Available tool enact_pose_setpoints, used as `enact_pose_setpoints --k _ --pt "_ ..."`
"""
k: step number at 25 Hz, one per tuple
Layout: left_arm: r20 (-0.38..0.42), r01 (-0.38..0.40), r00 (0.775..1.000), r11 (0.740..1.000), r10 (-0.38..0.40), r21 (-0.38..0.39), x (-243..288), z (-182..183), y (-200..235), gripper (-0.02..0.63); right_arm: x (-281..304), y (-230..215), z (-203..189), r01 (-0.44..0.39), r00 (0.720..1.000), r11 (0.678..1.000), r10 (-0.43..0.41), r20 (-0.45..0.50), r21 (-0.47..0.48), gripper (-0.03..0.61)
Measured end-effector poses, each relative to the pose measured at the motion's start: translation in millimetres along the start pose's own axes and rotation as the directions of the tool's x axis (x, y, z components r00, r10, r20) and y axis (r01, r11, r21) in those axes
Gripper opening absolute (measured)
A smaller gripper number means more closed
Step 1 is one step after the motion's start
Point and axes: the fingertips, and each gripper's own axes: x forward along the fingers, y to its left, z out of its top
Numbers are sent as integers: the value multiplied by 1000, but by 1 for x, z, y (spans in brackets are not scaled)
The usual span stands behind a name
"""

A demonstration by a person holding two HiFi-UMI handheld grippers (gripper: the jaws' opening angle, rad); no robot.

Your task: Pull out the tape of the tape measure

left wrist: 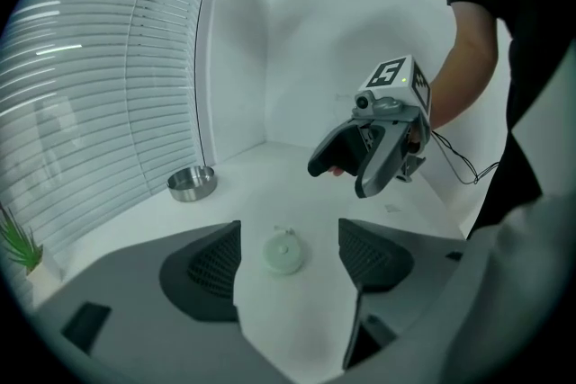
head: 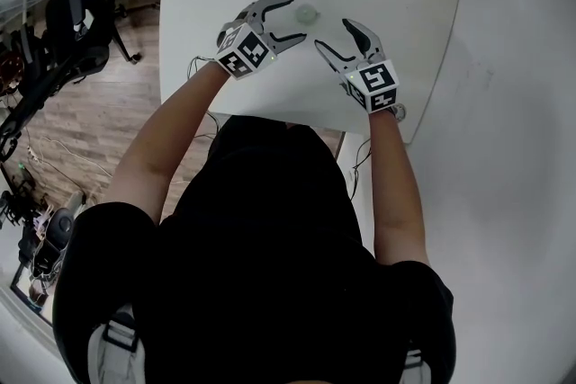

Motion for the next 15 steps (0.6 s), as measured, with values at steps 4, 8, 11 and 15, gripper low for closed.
enact_pose_setpoints --k 4,8,11,15 --pt "-25 20 999 1000 -20 -3 10 -7 1 351 5 -1 -3 5 1000 1000 -5 -12 12 325" --pt "-48 48 998 999 -47 23 17 -10 0 347 10 -2 -5 8 999 1000 -7 -32 9 325" --pt "-62 60 996 998 -58 31 25 -14 0 342 14 -6 -8 3 999 1000 -3 -39 12 325" --pt "-77 77 994 996 -73 46 32 -19 5 339 22 -11 -12 2 999 1000 -1 -51 20 325"
